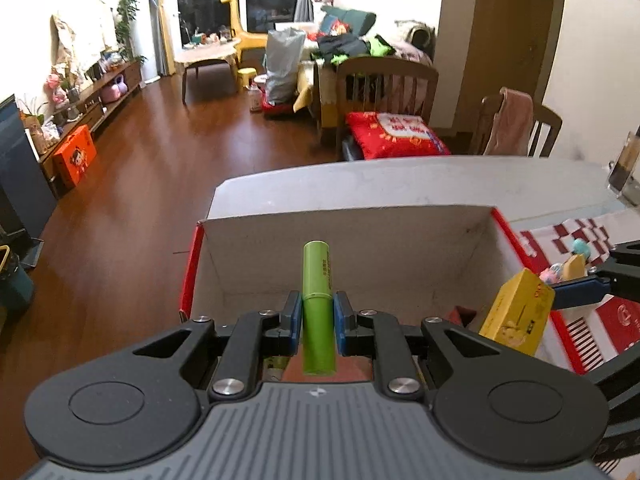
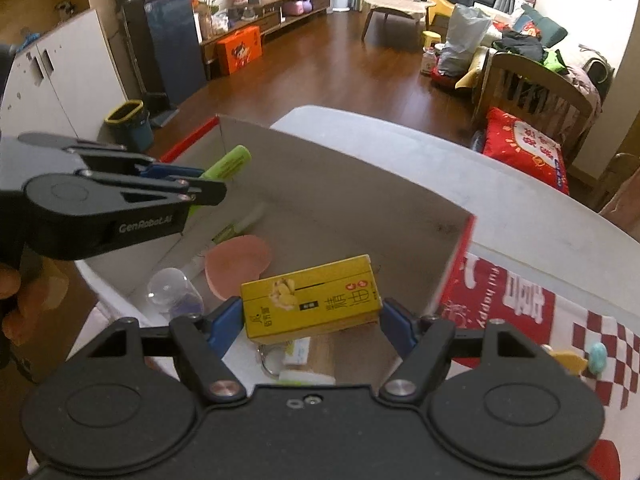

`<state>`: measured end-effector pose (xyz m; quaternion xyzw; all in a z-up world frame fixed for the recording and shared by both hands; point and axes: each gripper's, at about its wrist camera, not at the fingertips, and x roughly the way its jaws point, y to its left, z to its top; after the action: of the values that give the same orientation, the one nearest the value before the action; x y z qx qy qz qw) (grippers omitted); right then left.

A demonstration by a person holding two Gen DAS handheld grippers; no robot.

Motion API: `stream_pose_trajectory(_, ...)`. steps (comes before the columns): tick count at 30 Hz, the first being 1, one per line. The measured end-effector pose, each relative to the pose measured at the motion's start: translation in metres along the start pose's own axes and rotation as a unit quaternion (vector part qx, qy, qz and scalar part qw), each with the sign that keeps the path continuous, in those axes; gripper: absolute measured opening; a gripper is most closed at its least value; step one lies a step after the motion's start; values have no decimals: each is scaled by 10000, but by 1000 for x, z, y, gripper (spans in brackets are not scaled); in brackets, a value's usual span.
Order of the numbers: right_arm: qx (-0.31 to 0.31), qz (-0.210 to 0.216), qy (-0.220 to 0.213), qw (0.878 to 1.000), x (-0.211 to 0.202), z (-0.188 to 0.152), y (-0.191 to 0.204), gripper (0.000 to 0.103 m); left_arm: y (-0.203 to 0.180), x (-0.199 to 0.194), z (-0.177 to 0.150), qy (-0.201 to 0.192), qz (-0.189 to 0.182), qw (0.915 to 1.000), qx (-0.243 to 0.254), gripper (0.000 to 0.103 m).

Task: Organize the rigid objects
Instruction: 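Carry marker and yellow box into the shoebox and open both tools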

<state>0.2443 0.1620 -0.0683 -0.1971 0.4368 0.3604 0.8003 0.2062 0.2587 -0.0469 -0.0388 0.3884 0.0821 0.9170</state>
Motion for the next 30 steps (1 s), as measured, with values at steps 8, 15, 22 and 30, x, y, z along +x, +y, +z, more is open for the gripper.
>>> stream_pose_trajectory(8, -176, -169, 314, 9992, 41, 8, 11, 74, 13, 36, 1, 511, -4, 9987, 64, 16)
stream_pose_trajectory(15, -335, -178, 499, 9980, 58, 12, 22, 73, 15, 61, 4, 922, -124, 9956, 73, 16)
stream_pose_trajectory(22, -425, -83, 592, 9973, 68, 20, 26, 63, 14, 77, 3, 1320, -111, 9911, 112, 16)
stream_pose_trajectory(30, -365, 16, 604, 9975, 67, 16, 21, 64, 13, 87, -2, 1623, -197, 9865, 133, 16)
